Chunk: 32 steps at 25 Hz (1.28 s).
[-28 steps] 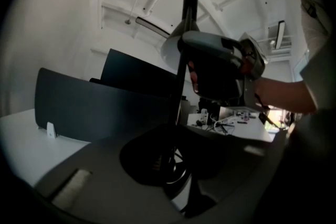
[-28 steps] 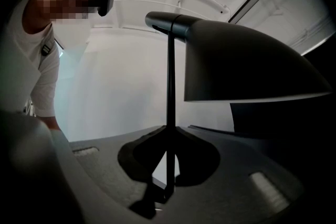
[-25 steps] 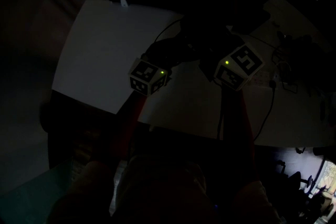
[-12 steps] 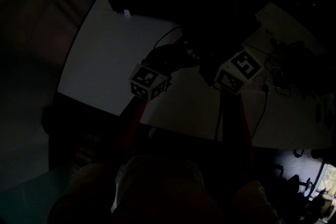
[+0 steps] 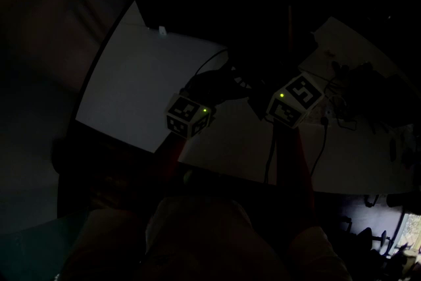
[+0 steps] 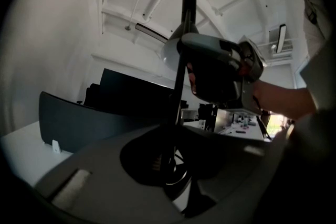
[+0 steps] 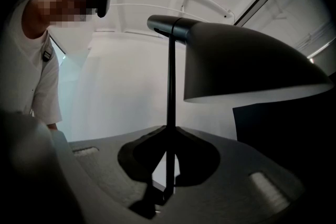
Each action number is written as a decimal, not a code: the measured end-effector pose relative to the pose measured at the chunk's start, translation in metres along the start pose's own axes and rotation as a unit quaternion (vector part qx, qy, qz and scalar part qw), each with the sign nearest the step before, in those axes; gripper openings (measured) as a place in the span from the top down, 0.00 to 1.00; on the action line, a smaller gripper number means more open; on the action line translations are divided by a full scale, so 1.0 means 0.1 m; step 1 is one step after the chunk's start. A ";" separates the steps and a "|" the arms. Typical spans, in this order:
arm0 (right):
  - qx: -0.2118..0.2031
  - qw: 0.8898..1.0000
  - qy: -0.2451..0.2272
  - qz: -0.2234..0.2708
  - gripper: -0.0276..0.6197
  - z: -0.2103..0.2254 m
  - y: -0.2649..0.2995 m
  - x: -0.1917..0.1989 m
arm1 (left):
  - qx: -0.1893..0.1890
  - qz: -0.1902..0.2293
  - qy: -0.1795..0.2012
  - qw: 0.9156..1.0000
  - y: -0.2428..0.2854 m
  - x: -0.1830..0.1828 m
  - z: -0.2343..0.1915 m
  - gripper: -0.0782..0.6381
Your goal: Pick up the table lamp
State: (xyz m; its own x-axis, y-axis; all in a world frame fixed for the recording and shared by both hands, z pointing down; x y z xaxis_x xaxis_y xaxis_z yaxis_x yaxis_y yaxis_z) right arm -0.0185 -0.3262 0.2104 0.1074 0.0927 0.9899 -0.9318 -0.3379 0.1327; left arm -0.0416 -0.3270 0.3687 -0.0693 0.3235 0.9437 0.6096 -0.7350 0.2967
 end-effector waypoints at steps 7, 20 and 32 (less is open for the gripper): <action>-0.001 1.000 -0.002 -0.001 0.91 -0.08 0.00 -0.14 | 0.004 0.001 0.011 1.000 -0.15 -0.22 0.09 0.80; -0.004 1.000 -0.008 0.000 0.91 -0.22 0.02 -0.35 | 0.005 0.025 -0.001 1.000 -0.27 -0.33 0.06 0.80; 0.009 1.000 -0.003 -0.004 0.91 -0.22 0.07 -0.33 | 0.009 0.011 -0.003 1.000 -0.33 -0.36 0.05 0.80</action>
State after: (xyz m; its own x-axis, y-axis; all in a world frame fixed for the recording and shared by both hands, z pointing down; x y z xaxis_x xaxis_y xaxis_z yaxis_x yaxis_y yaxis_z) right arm -0.0362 -0.3115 0.1777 0.1164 0.0887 0.9892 -0.9247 -0.3538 0.1405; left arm -0.0553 -0.3119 0.3240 -0.0513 0.3108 0.9491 0.6246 -0.7316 0.2733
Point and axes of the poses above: the fingertips, and each gripper's own axes: y forward along the fingers, z to its right, x out of its underside, the point moved 2 cm from there along -y, backward along the fingers, and after that the axes turned 12 degrees about -z, right-handed, at the moved point
